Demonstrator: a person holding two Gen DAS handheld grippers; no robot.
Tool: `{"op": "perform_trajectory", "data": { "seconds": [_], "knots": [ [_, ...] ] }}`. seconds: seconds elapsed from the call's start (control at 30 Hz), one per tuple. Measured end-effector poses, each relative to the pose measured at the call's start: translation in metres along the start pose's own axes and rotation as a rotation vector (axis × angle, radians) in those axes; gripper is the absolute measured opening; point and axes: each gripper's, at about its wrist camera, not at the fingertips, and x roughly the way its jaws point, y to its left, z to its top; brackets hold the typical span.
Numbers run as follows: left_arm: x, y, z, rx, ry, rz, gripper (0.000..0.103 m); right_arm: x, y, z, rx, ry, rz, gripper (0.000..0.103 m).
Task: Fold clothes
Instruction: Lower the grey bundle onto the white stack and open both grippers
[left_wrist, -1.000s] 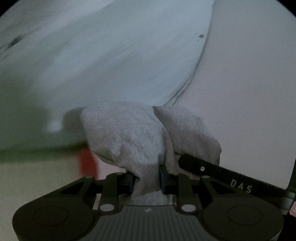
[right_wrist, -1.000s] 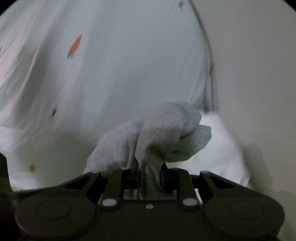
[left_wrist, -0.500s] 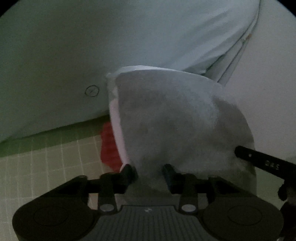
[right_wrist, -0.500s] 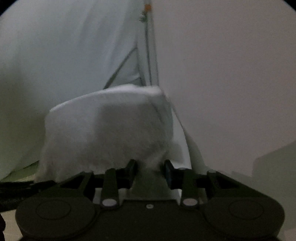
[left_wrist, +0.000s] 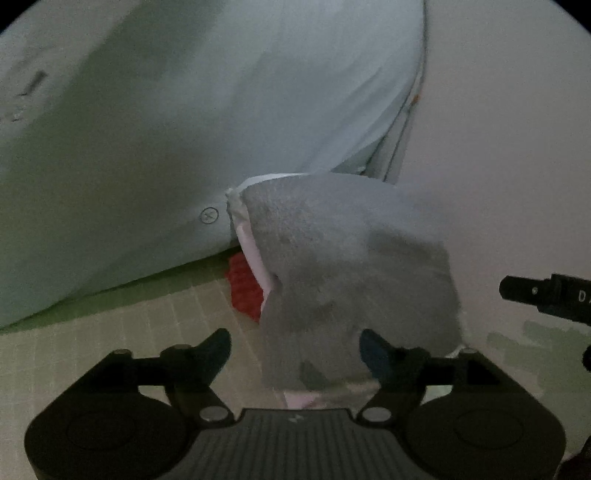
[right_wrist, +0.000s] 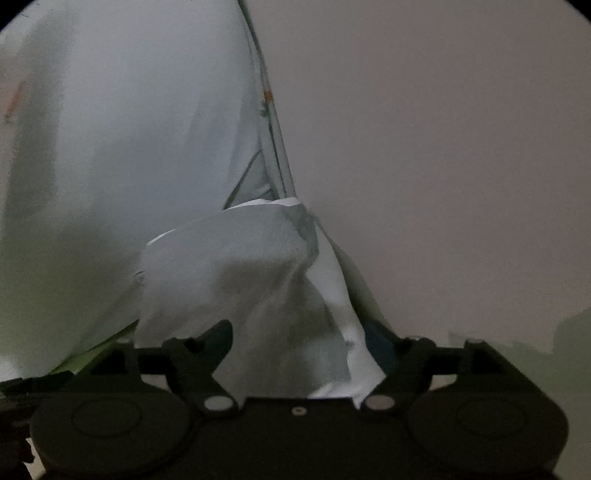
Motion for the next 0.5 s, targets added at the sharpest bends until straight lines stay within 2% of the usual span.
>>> {"op": "perform_trajectory", "data": {
  "seconds": [0.07, 0.23, 0.4, 0.5],
  "knots": [
    [-0.02, -0.002, -0.012, 0.01, -0.019, 0.002, 0.089, -0.018, 0.005, -0.01, -0.009, -0.009, -0.001, 0.085],
    [-0.052, -0.009, -0.044, 0.031, 0.007, 0.002, 0.091, -0.071, 0.01, -0.04, -0.055, -0.03, -0.005, 0.086],
    [-0.076, -0.016, -0.073, 0.052, 0.032, -0.02, 0.098, -0.106, 0.013, -0.074, -0.036, 0.01, -0.023, 0.086],
    [-0.089, -0.02, -0.086, 0.084, 0.03, -0.006, 0.101, -0.121, 0.014, -0.097, -0.027, 0.046, -0.024, 0.087]
  ]
}}
